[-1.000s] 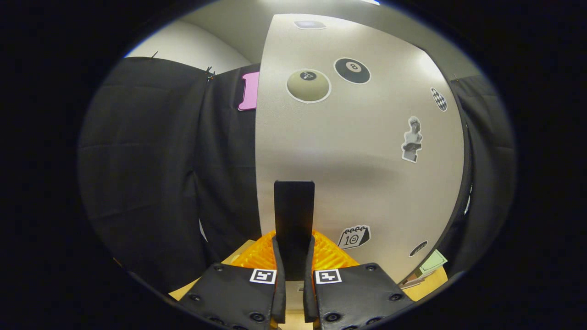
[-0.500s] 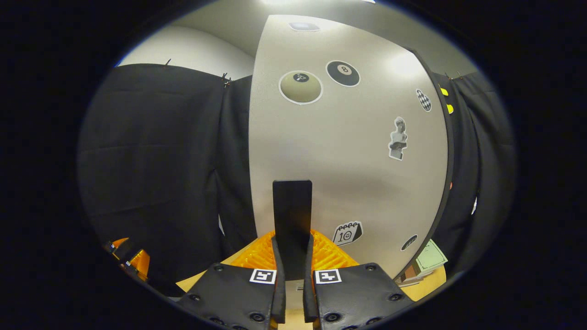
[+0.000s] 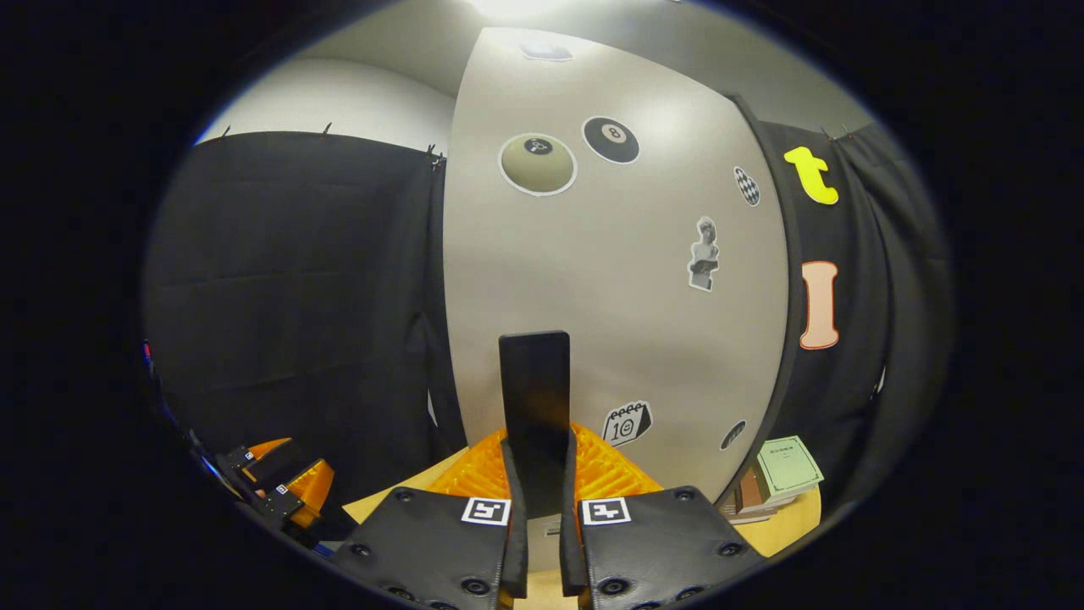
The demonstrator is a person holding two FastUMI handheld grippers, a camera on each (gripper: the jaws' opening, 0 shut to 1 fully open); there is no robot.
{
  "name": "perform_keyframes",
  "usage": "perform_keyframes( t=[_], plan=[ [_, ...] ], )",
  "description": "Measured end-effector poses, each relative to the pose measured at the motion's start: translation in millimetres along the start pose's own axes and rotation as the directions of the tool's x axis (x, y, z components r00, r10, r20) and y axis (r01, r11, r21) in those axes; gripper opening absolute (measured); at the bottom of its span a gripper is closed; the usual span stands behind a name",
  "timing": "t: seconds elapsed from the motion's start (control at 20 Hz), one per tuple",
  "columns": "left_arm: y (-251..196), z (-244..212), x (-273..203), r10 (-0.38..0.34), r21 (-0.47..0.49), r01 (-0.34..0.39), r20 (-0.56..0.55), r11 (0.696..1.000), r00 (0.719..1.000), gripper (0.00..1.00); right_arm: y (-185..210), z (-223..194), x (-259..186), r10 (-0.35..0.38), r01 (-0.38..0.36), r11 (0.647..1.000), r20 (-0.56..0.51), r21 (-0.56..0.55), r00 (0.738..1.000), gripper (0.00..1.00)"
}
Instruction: Open the cabinet door with the right hand, grasp the bottle in the cabinet with the left hand and place it on the coaster, then close the cabinet door with the right hand.
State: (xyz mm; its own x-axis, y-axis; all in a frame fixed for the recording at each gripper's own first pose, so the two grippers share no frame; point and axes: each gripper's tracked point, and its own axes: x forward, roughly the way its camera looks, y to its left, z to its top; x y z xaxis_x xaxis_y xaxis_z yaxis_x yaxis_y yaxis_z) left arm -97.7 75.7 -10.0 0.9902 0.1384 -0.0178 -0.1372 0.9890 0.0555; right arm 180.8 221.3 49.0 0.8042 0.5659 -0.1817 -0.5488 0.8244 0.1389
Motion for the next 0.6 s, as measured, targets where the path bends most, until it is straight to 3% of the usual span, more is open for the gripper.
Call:
perform_keyframes(
  t=[0.6],
  plan=[
    [-102.1, 21.7, -8.0, -0.129, -0.009, 0.129, 0.033, 0.992, 0.991, 0.68, -22.7, -2.4, -38.6, -0.003, 0.003, 1.000, 0.005, -0.027, 1.000, 0.13]
  ],
)
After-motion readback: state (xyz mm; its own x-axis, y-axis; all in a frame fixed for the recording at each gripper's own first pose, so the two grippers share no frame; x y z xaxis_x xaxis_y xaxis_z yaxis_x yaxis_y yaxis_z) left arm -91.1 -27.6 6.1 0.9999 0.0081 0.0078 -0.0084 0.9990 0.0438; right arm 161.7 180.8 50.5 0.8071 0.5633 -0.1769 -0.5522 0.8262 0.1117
